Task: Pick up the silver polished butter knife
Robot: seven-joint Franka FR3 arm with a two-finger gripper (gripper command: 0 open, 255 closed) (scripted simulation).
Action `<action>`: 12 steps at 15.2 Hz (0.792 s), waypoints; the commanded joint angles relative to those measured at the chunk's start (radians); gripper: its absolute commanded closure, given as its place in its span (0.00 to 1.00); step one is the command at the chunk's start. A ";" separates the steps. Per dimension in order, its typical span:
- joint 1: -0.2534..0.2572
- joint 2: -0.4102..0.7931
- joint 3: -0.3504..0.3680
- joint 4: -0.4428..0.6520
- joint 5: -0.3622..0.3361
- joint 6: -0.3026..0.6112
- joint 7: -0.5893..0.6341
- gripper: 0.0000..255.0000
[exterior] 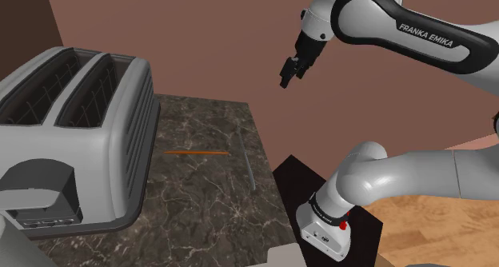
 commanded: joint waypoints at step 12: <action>-0.001 -0.043 0.210 -0.186 0.268 0.052 0.471 0.00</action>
